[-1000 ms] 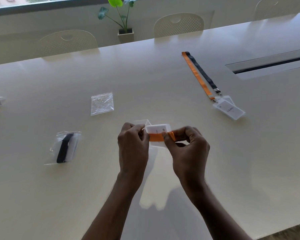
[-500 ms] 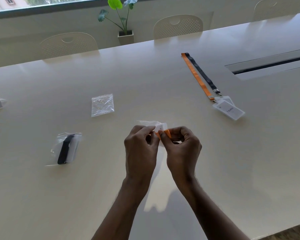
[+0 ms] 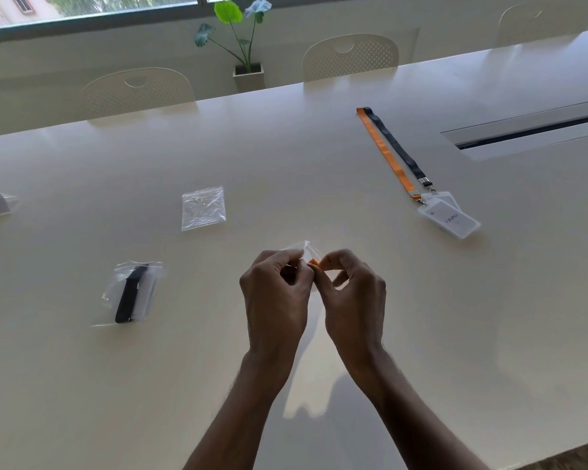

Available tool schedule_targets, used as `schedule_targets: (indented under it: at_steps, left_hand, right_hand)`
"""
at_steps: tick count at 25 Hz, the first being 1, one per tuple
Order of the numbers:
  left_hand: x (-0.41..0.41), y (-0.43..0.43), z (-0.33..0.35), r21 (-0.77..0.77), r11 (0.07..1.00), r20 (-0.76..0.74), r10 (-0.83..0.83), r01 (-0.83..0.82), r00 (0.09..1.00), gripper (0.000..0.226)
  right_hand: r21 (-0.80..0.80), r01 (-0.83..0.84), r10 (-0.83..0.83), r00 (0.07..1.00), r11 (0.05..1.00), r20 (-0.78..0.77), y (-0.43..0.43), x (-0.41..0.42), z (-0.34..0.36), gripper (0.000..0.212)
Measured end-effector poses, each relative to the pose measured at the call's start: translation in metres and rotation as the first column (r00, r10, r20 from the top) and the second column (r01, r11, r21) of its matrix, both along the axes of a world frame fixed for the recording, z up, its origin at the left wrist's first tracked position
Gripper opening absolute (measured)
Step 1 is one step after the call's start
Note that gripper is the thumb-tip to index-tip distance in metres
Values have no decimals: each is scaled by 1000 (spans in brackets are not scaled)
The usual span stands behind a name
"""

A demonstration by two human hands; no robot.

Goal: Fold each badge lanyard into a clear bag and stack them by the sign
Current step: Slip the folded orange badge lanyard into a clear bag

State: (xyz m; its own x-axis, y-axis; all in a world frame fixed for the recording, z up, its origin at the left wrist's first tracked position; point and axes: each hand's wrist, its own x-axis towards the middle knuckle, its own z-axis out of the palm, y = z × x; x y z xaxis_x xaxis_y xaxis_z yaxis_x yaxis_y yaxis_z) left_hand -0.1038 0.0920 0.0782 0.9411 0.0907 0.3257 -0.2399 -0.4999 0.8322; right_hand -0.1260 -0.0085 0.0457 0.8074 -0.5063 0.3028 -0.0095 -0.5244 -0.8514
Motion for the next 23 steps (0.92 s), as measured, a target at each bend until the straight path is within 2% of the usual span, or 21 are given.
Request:
schedule_targets:
  at_steps: [3,7,10,12,14,17,20,21,23]
  left_hand:
    - [4,3,4,-110,993,-81,32,-41,996,13]
    - [9,8,5,-280,957,-204,22,-80,979,9]
    - [11,10,7,-365,923,-242,35,-124,970,11]
    - [14,14,9,-438,889,-272,15,-137,962,13]
    - [16,19,11,-471,873,-288,-14,-129,958,20]
    - [13,26,16,-407,910,-301,-47,-83,953,36]
    - [17,43,13,-263,962,-306,-157,76,939,60]
    - [20,50,11,-256,956,-325,-226,144,918,64]
    - [25,61,7,-403,887,-362,-382,227,851,57]
  right_hand:
    - [-93,-13,17,999,996,34,1,-3,1,10]
    - [29,-152,150,986,988,68,0,-3,9,8]
    - [-34,-300,301,953,953,43,-3,-3,12,25]
    - [-49,-344,346,938,938,37,-5,-3,12,32]
    - [7,-364,363,930,931,60,-7,0,13,30]
    - [99,-368,361,929,925,75,-13,4,18,27]
    - [224,-397,406,914,890,6,-22,8,27,33]
    - [288,-413,439,898,864,-29,-27,9,30,34]
    - [411,-461,534,842,787,-79,-34,12,35,33]
